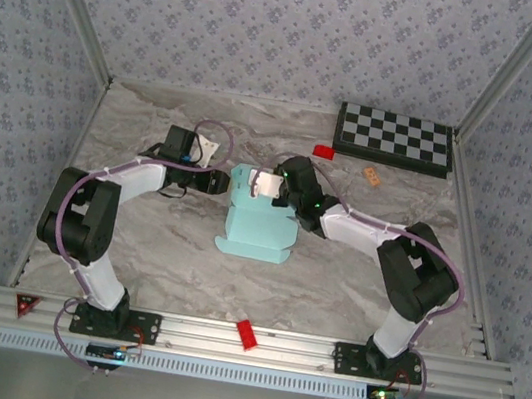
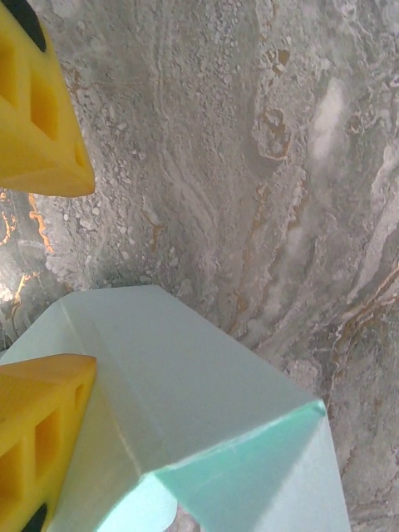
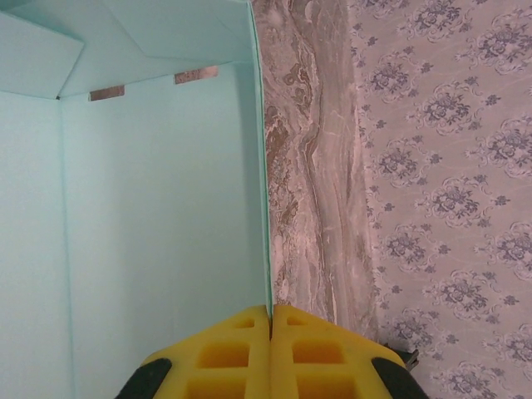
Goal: Fold the paper box
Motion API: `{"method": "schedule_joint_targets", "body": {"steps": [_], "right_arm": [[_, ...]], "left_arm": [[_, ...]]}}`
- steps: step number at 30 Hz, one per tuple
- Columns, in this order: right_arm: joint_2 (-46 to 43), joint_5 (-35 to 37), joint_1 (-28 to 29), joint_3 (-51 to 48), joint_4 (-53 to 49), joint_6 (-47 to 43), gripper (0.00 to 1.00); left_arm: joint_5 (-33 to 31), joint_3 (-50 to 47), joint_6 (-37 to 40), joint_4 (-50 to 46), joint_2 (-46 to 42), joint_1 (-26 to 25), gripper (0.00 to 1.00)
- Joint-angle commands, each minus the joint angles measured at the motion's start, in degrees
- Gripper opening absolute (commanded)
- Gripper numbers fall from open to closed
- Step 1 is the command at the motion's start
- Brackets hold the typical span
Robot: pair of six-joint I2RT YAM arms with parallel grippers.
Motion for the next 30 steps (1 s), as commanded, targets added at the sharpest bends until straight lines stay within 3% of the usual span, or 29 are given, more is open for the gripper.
{"method": "schedule_joint_targets", "body": {"steps": [1,7,18,30], "right_arm": [[1.71,-2.45,-0.46,2.91,-4.48,1.5,0.0],[2.71,-3.57,-1.07,4.38,-6.25,1.54,0.0],[3.53,-3.93,-1.23,5.67,-8.0,2.84,0.0],[3.26,-3.79,-0.71,5.62,-7.94,3.3,0.0]], "left_arm": [[2.99,-0.03,0.51,1.08,-0.98,0.02,0.53],[-0.72,0.12,-1.67,1.64,-0.19,0.02,0.54],[10.63,0.31,-1.01,3.85,1.21,-0.81,0.52],[7.05,1.11,-2.48,4.18,4.39,-2.9,0.49]]}}
